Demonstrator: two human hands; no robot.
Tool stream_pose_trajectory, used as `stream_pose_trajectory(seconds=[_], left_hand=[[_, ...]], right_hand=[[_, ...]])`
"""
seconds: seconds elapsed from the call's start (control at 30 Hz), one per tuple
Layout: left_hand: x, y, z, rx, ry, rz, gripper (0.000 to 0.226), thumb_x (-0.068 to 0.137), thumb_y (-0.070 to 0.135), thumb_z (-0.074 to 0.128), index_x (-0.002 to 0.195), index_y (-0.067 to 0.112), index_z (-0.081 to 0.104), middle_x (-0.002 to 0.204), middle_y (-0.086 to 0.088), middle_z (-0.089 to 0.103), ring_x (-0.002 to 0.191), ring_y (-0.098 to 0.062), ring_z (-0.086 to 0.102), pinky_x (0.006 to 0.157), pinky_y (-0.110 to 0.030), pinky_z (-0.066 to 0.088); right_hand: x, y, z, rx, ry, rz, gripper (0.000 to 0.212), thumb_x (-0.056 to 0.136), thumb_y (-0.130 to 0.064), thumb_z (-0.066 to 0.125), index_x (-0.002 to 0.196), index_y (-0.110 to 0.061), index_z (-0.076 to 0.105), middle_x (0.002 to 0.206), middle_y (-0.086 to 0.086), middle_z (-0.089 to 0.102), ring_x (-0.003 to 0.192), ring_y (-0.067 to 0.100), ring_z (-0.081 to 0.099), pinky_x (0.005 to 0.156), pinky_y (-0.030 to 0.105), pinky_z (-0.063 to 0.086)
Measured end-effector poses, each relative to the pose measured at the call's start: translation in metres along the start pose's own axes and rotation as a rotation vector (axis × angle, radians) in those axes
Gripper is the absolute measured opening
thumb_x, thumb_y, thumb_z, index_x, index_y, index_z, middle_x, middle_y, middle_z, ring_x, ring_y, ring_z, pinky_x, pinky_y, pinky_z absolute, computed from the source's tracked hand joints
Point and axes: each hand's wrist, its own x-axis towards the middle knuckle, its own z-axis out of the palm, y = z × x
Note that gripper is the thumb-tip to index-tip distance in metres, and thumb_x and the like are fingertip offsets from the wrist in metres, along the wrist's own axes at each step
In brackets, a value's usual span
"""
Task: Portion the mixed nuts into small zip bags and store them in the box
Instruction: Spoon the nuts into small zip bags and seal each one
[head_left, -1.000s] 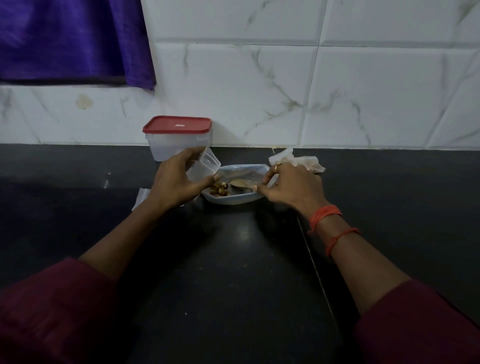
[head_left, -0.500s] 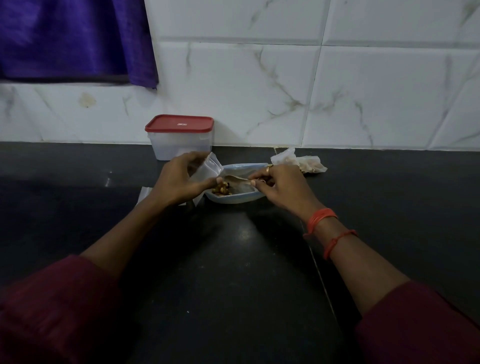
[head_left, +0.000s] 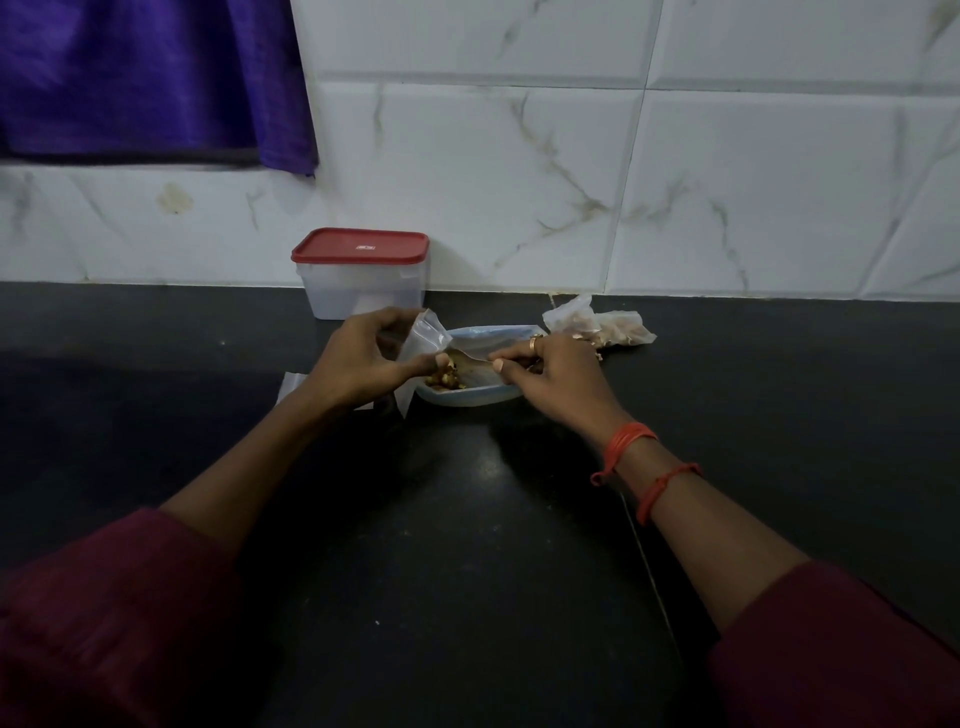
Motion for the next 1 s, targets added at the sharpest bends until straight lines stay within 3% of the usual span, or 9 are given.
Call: stream_pose_trajectory(seconds=[0.2, 0.33, 0.4, 0.47, 0.53, 0.7, 0.77, 0.9, 1.0], left_hand=[[-0.0005, -0.0008, 0.0003, -0.020, -0.003, 0.000, 0.067, 0.074, 0.040, 0.079, 0.134, 0.019, 0.058, 0.122, -0.002, 0.066, 0.107, -0.017, 0.063, 0.082, -0.021, 0.051], [-0.0018, 0.0008, -0.0001, -0.031, -0.027, 0.005, 0.075, 0.068, 0.050, 0.075, 0.134, 0.021, 0.057, 0.122, 0.000, 0.066, 0.107, -0.016, 0.063, 0.083, -0.022, 0.052], [-0.0020, 0.0004, -0.0006, -0.038, -0.027, 0.003, 0.074, 0.068, 0.050, 0.076, 0.134, 0.020, 0.057, 0.122, -0.001, 0.066, 0.108, -0.017, 0.063, 0.086, -0.026, 0.054], [-0.0016, 0.0002, -0.0006, -0.035, -0.011, -0.004, 0.069, 0.073, 0.044, 0.078, 0.133, 0.020, 0.058, 0.121, 0.000, 0.066, 0.107, -0.017, 0.064, 0.085, -0.025, 0.053], [-0.0011, 0.0003, -0.0004, -0.032, 0.006, -0.012, 0.063, 0.076, 0.037, 0.080, 0.133, 0.020, 0.058, 0.118, 0.002, 0.066, 0.105, -0.016, 0.064, 0.084, -0.024, 0.054], [-0.0012, 0.0012, -0.0012, -0.070, -0.004, -0.021, 0.057, 0.078, 0.033, 0.079, 0.130, 0.021, 0.060, 0.117, 0.003, 0.067, 0.105, -0.015, 0.065, 0.089, -0.032, 0.056], [-0.0007, 0.0016, -0.0018, -0.076, -0.004, -0.027, 0.057, 0.079, 0.032, 0.079, 0.131, 0.019, 0.059, 0.119, 0.000, 0.067, 0.106, -0.015, 0.065, 0.087, -0.029, 0.055], [-0.0005, 0.0022, -0.0011, -0.083, 0.004, -0.034, 0.058, 0.080, 0.031, 0.078, 0.132, 0.018, 0.058, 0.121, -0.001, 0.067, 0.107, -0.016, 0.065, 0.085, -0.026, 0.054], [-0.0007, 0.0030, -0.0004, -0.097, 0.005, -0.039, 0.057, 0.080, 0.030, 0.078, 0.132, 0.017, 0.058, 0.122, -0.002, 0.067, 0.107, -0.017, 0.065, 0.084, -0.025, 0.053]], right_hand=[[0.0030, -0.0001, 0.0012, 0.044, 0.073, 0.057, 0.012, 0.089, -0.024, 0.070, 0.094, -0.023, 0.081, 0.084, -0.007, 0.077, 0.082, 0.006, 0.069, 0.081, 0.033, 0.058], [0.0015, 0.0002, 0.0012, 0.076, 0.013, 0.078, 0.013, 0.093, -0.026, 0.069, 0.097, -0.021, 0.081, 0.077, -0.018, 0.068, 0.067, -0.009, 0.059, 0.065, 0.009, 0.041], [0.0016, -0.0002, 0.0004, 0.072, -0.035, 0.086, 0.013, 0.092, -0.026, 0.070, 0.099, -0.022, 0.081, 0.079, -0.016, 0.071, 0.073, -0.007, 0.063, 0.072, 0.013, 0.047], [0.0019, 0.0000, 0.0010, 0.060, -0.035, 0.098, 0.012, 0.089, -0.024, 0.070, 0.094, -0.025, 0.080, 0.077, -0.011, 0.075, 0.079, 0.004, 0.069, 0.080, 0.029, 0.057], [0.0025, 0.0007, 0.0016, 0.051, 0.028, 0.108, 0.012, 0.084, -0.024, 0.069, 0.084, -0.026, 0.080, 0.069, -0.010, 0.074, 0.075, 0.008, 0.071, 0.078, 0.036, 0.060], [0.0003, -0.0011, -0.0006, 0.091, -0.108, 0.102, 0.012, 0.088, -0.027, 0.074, 0.098, -0.024, 0.080, 0.079, -0.014, 0.074, 0.075, -0.005, 0.064, 0.067, 0.012, 0.045], [-0.0003, -0.0013, 0.0014, 0.087, -0.130, 0.108, 0.015, 0.088, -0.030, 0.074, 0.102, -0.025, 0.079, 0.082, -0.013, 0.074, 0.078, -0.003, 0.065, 0.069, 0.013, 0.044], [0.0006, -0.0034, 0.0034, 0.126, -0.016, 0.150, 0.009, 0.085, -0.020, 0.072, 0.087, -0.023, 0.081, 0.070, -0.010, 0.074, 0.072, 0.001, 0.069, 0.072, 0.018, 0.052], [-0.0016, -0.0056, 0.0035, 0.157, -0.079, 0.154, 0.008, 0.088, -0.024, 0.073, 0.090, -0.024, 0.080, 0.072, -0.014, 0.074, 0.079, -0.002, 0.069, 0.075, 0.015, 0.050]])
